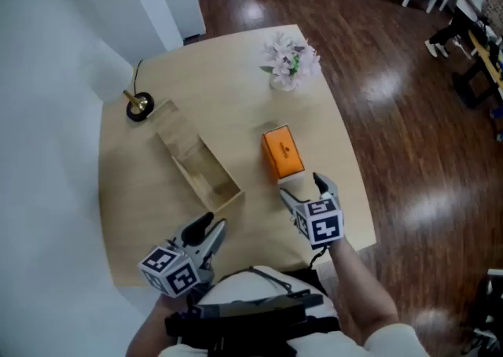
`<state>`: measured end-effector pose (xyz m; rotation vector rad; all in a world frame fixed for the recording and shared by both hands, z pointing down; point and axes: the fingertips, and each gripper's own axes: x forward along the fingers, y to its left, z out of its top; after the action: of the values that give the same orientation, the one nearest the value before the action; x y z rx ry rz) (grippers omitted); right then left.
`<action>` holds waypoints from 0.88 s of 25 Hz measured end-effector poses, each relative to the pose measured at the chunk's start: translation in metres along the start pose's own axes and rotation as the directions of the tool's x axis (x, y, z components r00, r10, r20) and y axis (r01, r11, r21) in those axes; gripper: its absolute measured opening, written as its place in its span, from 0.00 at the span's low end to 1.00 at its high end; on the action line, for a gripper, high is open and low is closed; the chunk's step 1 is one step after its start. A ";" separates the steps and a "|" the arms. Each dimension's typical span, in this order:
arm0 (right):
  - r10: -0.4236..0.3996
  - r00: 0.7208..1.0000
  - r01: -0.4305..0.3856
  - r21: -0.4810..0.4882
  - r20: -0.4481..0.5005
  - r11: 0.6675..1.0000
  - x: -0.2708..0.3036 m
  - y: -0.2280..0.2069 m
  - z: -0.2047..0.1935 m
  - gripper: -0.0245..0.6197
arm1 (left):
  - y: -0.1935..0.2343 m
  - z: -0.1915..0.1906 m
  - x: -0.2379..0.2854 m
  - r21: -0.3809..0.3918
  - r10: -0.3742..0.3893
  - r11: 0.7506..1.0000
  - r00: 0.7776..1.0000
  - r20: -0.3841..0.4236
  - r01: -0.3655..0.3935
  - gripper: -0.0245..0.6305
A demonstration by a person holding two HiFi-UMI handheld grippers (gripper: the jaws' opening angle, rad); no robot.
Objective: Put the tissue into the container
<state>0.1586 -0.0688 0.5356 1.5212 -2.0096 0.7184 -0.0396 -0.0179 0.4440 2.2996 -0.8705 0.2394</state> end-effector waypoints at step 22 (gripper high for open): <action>0.000 0.999 -0.001 -0.022 -0.038 1.000 0.071 -0.023 0.033 0.70 | 0.005 0.022 0.056 0.035 -0.006 0.999 1.000 -0.030 0.007 0.36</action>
<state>0.1607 -0.1456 0.5624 1.4835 -1.9837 0.7172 -0.0015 -0.0638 0.4505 2.3252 -0.8505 0.2875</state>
